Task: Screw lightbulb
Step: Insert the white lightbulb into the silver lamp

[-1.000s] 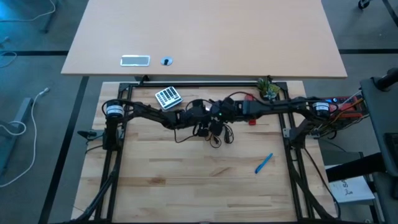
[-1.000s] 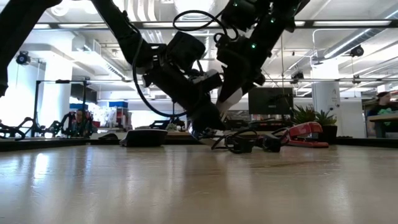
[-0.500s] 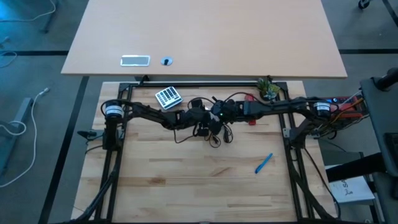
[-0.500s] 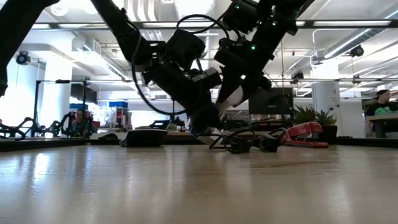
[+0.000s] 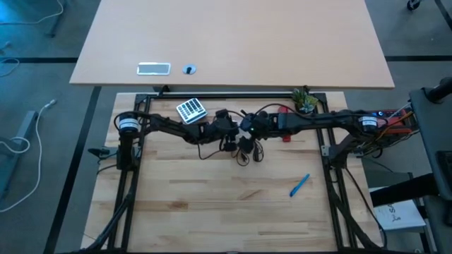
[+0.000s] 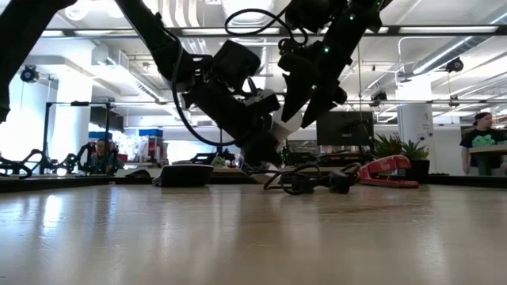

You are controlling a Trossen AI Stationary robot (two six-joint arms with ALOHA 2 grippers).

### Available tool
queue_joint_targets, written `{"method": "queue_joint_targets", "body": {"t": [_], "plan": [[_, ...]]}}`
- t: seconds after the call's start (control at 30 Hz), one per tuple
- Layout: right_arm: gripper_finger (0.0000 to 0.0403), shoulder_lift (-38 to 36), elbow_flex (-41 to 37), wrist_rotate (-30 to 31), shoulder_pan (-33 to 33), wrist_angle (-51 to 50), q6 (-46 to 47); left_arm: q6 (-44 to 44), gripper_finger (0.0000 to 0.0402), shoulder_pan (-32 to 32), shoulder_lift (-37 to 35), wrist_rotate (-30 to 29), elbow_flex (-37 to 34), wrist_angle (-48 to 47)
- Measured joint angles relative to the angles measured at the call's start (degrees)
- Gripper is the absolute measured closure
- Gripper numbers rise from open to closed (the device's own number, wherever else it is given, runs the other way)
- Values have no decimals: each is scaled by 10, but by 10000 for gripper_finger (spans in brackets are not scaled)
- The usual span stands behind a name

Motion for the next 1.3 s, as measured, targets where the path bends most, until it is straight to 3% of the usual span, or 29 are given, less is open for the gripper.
{"method": "queue_joint_targets", "body": {"t": [0.1, 0.3, 0.77, 0.97, 1.1, 1.3], "plan": [[51, -12, 0, 2, 0, -8, -18, 2, 244, 1, 0, 4, 0, -4], [51, -21, -11, 4, 2, -9, -120, 24, 244, 1, 0, 107, -1, -2], [50, -21, -29, -2, 16, 37, -223, 40, 244, -1, 1, 130, -1, -3], [52, -20, -38, -2, 18, 49, -223, 40, 244, -4, 1, 135, -1, -2], [78, -20, -42, -2, 18, 60, -217, 40, 244, -4, 1, 136, -1, -1], [149, -20, -43, 0, 20, 62, -210, 38, 244, -4, 1, 136, -2, 1]]}}
